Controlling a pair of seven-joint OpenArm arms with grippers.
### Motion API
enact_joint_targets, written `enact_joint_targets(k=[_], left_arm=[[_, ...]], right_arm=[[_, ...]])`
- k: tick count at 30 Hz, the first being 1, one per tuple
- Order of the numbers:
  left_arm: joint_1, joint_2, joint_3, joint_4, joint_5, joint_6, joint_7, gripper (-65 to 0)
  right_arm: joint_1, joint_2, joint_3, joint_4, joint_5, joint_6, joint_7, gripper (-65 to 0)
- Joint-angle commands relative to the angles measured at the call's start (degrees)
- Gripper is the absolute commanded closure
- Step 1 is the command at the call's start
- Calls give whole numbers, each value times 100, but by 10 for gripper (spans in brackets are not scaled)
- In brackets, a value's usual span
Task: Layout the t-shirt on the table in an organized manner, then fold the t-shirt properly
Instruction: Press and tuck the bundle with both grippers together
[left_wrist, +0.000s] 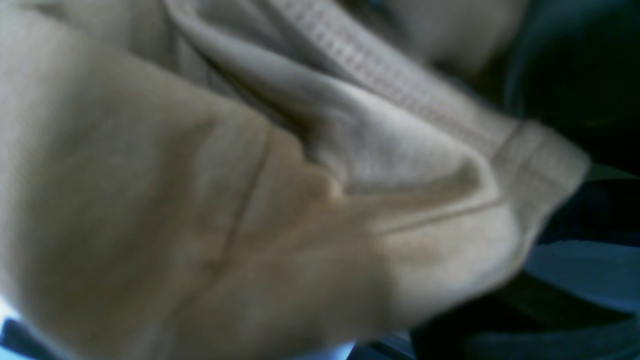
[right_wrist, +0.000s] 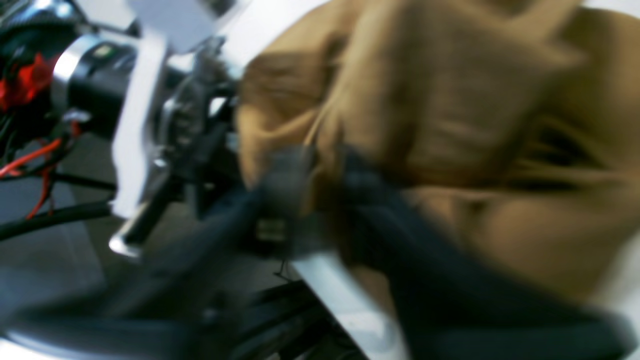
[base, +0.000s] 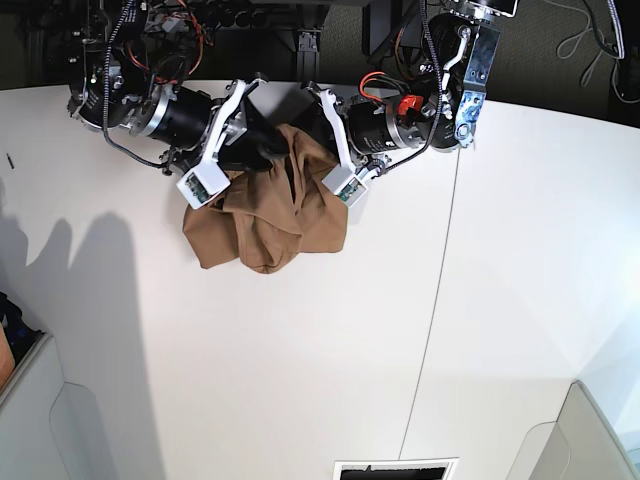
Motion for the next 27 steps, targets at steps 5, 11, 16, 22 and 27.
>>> enact_joint_targets(k=[5, 11, 16, 22, 27], left_arm=[[-61, 11, -2, 85, -142, -76, -118, -241], [-59, 13, 0, 85, -129, -76, -118, -241], [-52, -66, 0, 85, -131, -76, -114, -241], [-42, -81, 0, 85, -129, -76, -98, -241], [20, -81, 0, 85, -129, -76, -90, -241]], right_arm=[[81, 31, -9, 247, 76, 35, 385, -321], [243, 28, 184, 872, -304, -66, 568, -321], [605, 26, 295, 752, -1169, -199, 964, -321], [1067, -26, 251, 94, -1414, -310, 1036, -325], [1220, -151, 146, -479, -1556, -302, 1099, -451]])
